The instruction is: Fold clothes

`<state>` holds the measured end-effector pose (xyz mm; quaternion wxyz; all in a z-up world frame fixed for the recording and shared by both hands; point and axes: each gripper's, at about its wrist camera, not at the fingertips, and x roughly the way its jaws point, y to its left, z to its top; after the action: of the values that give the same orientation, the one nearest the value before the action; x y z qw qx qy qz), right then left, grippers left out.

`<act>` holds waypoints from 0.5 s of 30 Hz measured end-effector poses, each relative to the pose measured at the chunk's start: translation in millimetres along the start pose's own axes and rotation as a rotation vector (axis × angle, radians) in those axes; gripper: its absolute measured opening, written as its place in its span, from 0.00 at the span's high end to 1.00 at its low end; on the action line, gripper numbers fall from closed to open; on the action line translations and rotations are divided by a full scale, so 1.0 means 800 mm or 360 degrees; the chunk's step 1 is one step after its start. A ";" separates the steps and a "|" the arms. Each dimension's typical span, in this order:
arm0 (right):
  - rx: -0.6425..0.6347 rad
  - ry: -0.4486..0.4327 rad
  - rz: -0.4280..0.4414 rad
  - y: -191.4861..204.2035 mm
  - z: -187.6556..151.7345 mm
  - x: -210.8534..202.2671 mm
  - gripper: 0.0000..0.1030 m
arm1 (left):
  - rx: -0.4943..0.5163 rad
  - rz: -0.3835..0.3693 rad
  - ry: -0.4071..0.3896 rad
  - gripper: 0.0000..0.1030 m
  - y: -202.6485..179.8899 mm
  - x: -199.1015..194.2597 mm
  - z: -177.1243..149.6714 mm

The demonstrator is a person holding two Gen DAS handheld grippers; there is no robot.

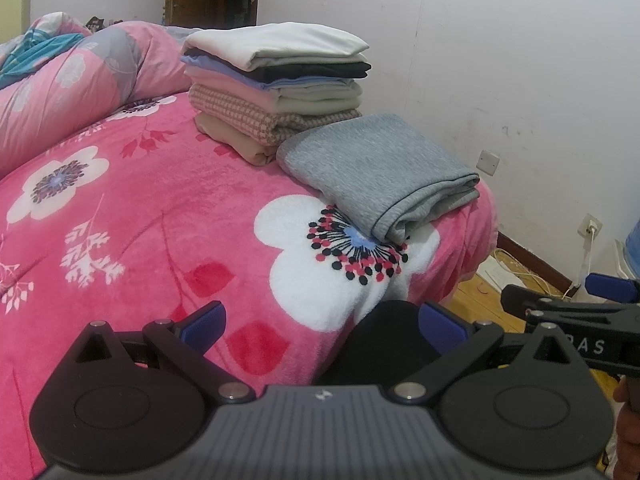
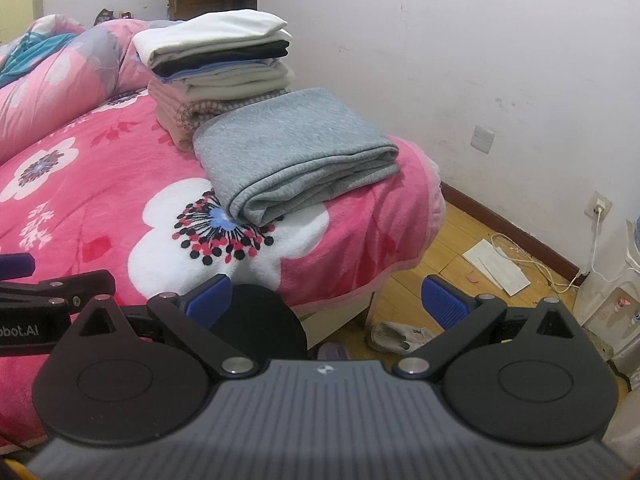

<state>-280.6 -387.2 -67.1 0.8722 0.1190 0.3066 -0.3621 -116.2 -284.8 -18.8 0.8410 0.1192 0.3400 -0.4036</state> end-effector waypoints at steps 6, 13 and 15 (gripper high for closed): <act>-0.0003 -0.0002 -0.0008 0.001 -0.001 0.001 0.01 | -0.0005 0.0003 0.0002 0.00 0.000 0.000 0.000; -0.0008 -0.0009 -0.0027 0.002 -0.001 0.000 0.01 | -0.0009 -0.0002 0.0004 0.00 0.001 0.000 0.000; -0.0006 -0.0006 -0.0028 0.001 -0.001 0.000 0.01 | -0.0009 -0.0003 0.0005 0.00 0.001 0.000 -0.001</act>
<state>-280.4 -386.2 -67.5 0.8698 0.1139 0.3067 -0.3693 -115.6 -283.9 -19.6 0.8404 0.1171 0.3427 -0.4032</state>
